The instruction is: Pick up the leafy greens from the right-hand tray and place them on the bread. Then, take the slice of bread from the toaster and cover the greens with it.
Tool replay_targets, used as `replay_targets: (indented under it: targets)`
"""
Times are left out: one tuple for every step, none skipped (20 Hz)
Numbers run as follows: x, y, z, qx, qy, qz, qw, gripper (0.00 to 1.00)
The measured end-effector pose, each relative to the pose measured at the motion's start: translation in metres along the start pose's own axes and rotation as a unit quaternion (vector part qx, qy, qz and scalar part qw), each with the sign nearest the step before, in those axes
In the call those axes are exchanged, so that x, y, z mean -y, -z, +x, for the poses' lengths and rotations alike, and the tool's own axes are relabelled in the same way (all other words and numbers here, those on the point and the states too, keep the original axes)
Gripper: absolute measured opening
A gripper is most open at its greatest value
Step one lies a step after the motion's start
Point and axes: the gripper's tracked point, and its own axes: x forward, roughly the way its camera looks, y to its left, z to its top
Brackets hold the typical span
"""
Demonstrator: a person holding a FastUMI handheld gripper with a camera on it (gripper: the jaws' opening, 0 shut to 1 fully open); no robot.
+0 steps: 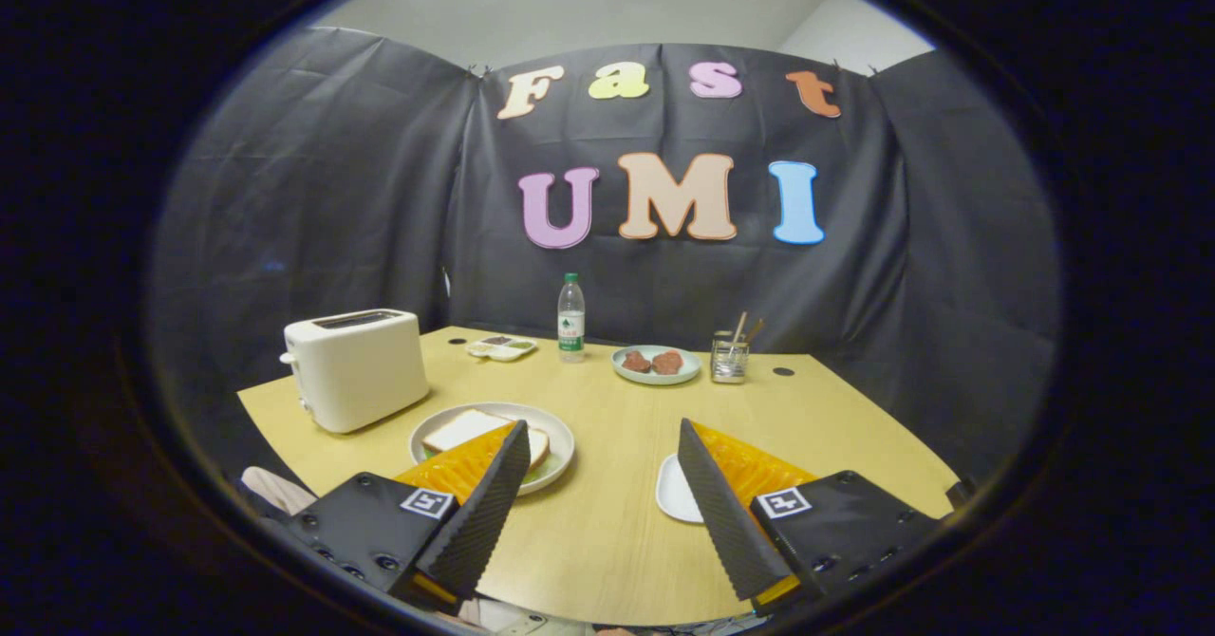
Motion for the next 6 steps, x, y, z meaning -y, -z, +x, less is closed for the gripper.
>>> replay_targets:
  targets:
    - [0.0057, 0.0, -0.0028, 0.002, 0.005, 0.001, 1.0, 0.99]
    - [0.0099, 0.0014, -0.0046, 0.002, 0.009, 0.002, 1.0, 0.99]
    - [0.0122, 0.0033, -0.0067, 0.003, 0.012, 0.004, 1.0, 0.99]
    - [0.0121, 0.0045, -0.0092, 0.003, 0.01, 0.005, 1.0, 0.99]
    - [0.0132, 0.0056, -0.0112, 0.003, 0.009, 0.006, 1.0, 0.99]
    - [0.0136, 0.005, -0.0114, 0.004, 0.007, 0.004, 1.0, 0.99]
